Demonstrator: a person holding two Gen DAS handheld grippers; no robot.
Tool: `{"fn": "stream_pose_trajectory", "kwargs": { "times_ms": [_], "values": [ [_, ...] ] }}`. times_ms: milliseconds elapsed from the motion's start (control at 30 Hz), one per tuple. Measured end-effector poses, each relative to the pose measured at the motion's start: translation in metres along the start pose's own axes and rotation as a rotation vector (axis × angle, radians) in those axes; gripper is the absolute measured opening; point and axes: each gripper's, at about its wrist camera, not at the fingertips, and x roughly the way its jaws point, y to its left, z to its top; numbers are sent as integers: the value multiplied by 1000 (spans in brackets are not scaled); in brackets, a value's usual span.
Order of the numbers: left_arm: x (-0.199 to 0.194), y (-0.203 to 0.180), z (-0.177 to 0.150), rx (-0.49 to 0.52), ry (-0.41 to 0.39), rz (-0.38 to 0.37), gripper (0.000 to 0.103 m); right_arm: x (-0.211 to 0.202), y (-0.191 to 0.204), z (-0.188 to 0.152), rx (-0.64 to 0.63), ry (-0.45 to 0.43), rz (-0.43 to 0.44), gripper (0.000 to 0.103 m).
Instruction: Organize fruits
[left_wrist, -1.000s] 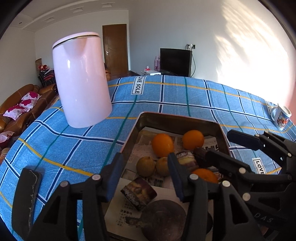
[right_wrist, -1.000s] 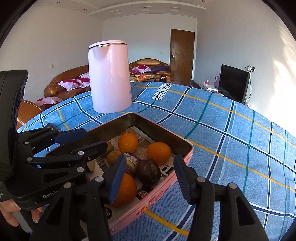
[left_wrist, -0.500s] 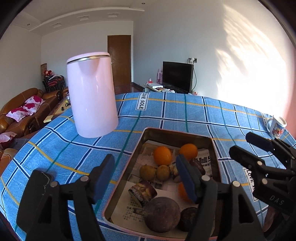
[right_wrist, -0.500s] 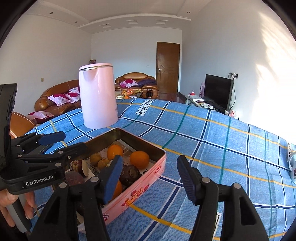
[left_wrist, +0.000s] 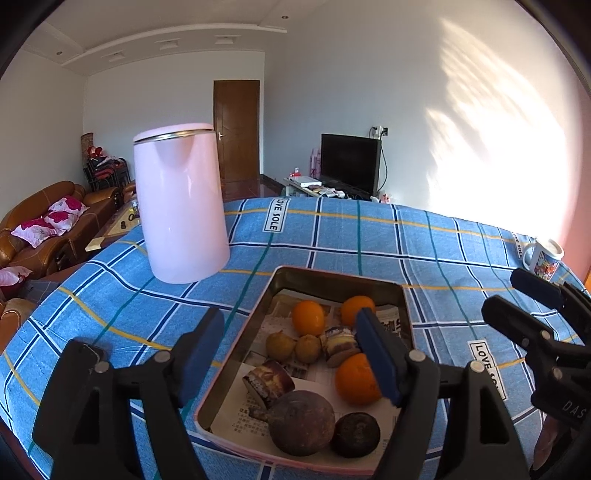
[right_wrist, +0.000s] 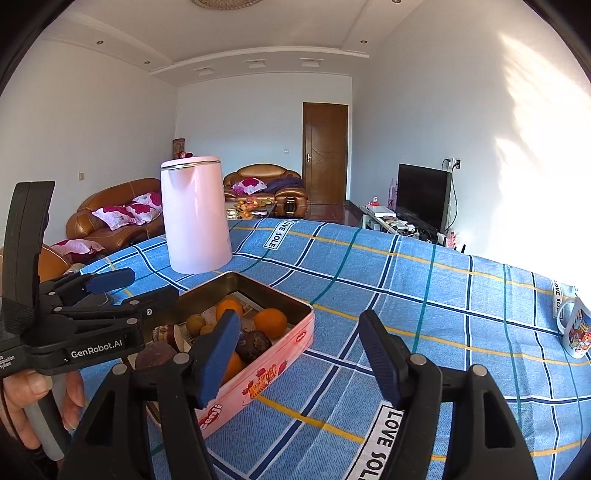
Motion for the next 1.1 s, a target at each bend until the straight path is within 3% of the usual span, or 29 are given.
{"fn": "stream_pose_trajectory", "kwargs": {
  "times_ms": [600, 667, 767, 1100],
  "values": [
    [-7, -11, 2, 22, -13, -5, 79, -21, -8, -3, 20, -33, -10, 69],
    [-7, -12, 1, 21, -10, -2, 82, -22, -10, -3, 20, -35, -17, 69],
    [-9, -13, 2, 23, -19, 6, 97, -25, -14, -2, 30, -40, -19, 69],
    [-18, -23, 5, 49, -43, -9, 103, -38, -26, -1, 27, -68, -63, 69]
  ]
}}
